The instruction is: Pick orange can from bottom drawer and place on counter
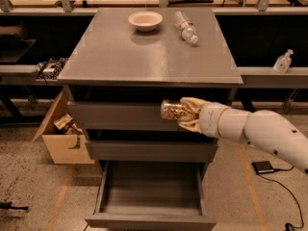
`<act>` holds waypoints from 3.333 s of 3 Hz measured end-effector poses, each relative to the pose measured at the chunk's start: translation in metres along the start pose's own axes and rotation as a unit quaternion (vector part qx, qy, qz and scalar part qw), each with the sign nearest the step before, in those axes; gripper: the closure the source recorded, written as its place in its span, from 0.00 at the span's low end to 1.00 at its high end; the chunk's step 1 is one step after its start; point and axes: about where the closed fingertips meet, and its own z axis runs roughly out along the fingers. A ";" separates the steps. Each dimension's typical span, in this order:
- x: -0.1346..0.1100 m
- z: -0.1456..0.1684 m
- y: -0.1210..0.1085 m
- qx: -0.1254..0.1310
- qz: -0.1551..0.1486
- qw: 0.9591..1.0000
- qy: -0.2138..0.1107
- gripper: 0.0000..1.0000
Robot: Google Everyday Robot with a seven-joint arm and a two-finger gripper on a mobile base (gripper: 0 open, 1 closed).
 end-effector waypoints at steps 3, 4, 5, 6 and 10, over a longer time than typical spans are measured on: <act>-0.030 -0.027 -0.063 0.019 -0.044 0.998 0.032 1.00; -0.038 -0.030 -0.096 0.019 -0.041 0.998 0.044 1.00; -0.058 -0.032 -0.133 0.018 -0.049 0.998 0.046 1.00; -0.064 -0.021 -0.163 -0.004 -0.038 0.998 0.048 1.00; -0.038 0.079 -0.236 -0.047 0.107 0.992 0.042 1.00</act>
Offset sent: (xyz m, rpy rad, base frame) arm -0.0017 -0.0031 0.0451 -0.0484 -0.0551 -0.0196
